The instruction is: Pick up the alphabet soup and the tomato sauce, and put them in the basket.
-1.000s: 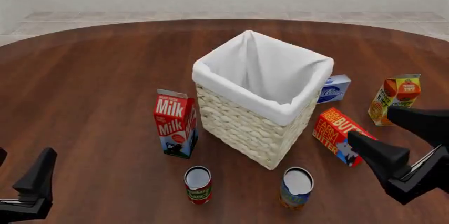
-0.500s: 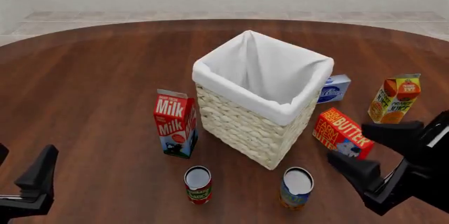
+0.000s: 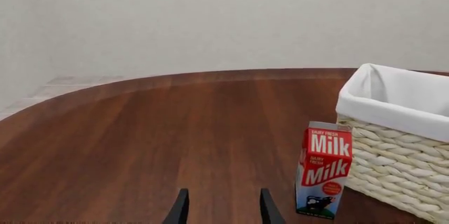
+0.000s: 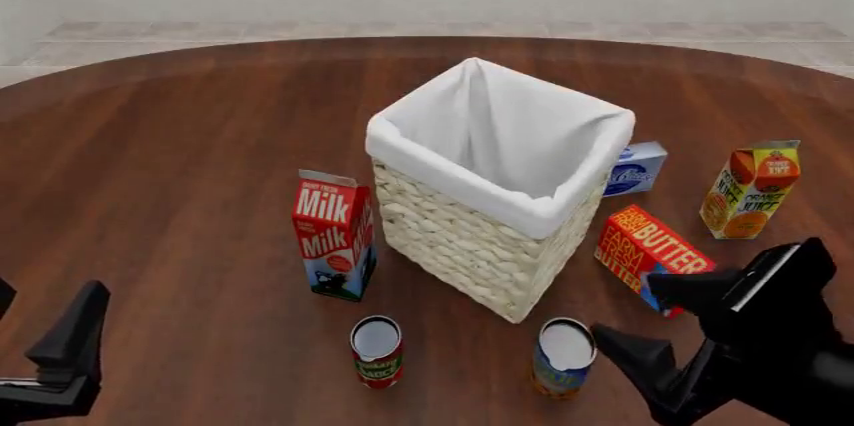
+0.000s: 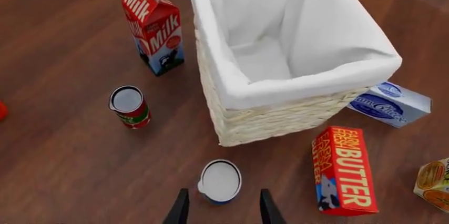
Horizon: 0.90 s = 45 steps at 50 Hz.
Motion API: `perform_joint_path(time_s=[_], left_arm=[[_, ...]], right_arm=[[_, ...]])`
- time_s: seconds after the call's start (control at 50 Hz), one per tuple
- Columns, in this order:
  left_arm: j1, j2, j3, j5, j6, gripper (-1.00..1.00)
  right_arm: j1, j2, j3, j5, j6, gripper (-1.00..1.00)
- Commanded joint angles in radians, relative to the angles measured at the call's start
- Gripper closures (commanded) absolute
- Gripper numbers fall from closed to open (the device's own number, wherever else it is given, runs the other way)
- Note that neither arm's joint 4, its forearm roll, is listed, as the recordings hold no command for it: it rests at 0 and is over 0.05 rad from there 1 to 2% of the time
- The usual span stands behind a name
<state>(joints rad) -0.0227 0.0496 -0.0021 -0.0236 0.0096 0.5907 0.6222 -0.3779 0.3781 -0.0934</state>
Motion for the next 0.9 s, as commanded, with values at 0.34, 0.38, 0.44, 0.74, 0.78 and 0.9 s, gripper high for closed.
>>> perform_joint_path(time_s=[0.34, 0.38, 0.44, 0.74, 0.78, 0.9], left_arm=[[0.002, 0.063, 0.001, -0.059, -0.004, -1.0], [0.002, 0.073, 0.001, -0.068, -0.004, -1.0], [0.002, 0.075, 0.001, -0.07, -0.005, -1.0], [0.003, 0.095, 0.001, -0.089, -0.006, -1.0], [0.002, 0.094, 0.001, -0.088, -0.006, -1.0], [0.003, 0.093, 0.001, -0.085, -0.008, -1.0]], right_arm=[[0.034, 0.137, 0.089, -0.162, 0.029, -1.0], [0.034, 0.148, 0.091, -0.174, 0.031, -1.0], [0.037, 0.157, 0.096, -0.186, 0.036, -1.0], [0.033, 0.222, 0.104, -0.242, 0.042, -1.0], [0.038, 0.23, 0.108, -0.25, 0.044, -1.0], [0.036, 0.261, 0.117, -0.28, 0.051, -1.0]])
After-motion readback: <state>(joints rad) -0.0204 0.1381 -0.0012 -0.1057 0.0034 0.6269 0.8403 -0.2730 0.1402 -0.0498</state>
